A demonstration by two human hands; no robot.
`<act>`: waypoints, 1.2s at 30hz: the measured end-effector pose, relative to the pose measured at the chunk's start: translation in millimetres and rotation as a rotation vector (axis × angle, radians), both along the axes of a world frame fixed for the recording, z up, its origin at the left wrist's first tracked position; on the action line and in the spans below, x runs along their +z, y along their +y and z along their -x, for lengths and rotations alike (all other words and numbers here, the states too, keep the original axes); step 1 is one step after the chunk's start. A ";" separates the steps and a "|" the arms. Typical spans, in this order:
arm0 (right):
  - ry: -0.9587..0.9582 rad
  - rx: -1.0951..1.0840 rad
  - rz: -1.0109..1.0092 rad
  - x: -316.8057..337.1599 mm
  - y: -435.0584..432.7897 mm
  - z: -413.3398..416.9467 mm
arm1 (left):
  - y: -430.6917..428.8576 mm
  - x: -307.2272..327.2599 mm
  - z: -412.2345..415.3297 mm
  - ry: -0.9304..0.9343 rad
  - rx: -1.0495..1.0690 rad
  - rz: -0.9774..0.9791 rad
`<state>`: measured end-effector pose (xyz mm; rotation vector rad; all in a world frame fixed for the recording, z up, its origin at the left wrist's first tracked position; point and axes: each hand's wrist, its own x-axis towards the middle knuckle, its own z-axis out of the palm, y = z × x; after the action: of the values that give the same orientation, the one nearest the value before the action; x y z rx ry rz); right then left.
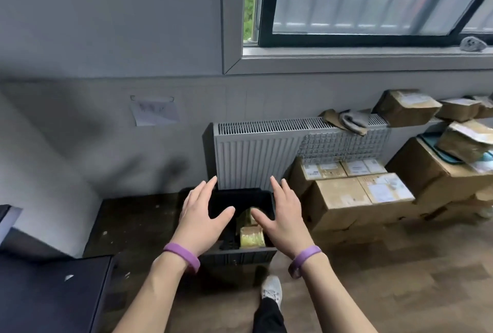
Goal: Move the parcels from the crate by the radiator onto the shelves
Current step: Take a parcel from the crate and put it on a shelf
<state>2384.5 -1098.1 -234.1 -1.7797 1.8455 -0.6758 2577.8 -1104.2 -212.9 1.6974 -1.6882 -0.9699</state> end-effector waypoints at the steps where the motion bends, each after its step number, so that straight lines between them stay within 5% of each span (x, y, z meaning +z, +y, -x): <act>1: -0.009 0.015 -0.006 -4.6 -23.0 6.3 | -18.3 -4.5 6.3 0.005 0.017 -0.008; 12: 0.050 0.195 -0.136 -34.5 -225.3 55.6 | -191.8 -38.2 61.6 -0.071 0.111 -0.113; 19: 0.132 0.225 -0.294 -117.0 -278.1 48.7 | -255.5 -122.1 54.9 -0.137 0.060 -0.288; 25: 0.170 0.199 -0.489 -253.5 -297.1 44.2 | -297.4 -268.4 50.3 -0.219 -0.062 -0.461; 36: 0.275 0.072 -0.902 -606.8 -278.9 67.2 | -273.6 -635.0 75.6 -0.346 -0.210 -0.779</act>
<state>2317.3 -1377.0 -840.9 -1.3312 1.8014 0.4210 2502.2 -1377.8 -847.9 2.3074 -1.8646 -1.6680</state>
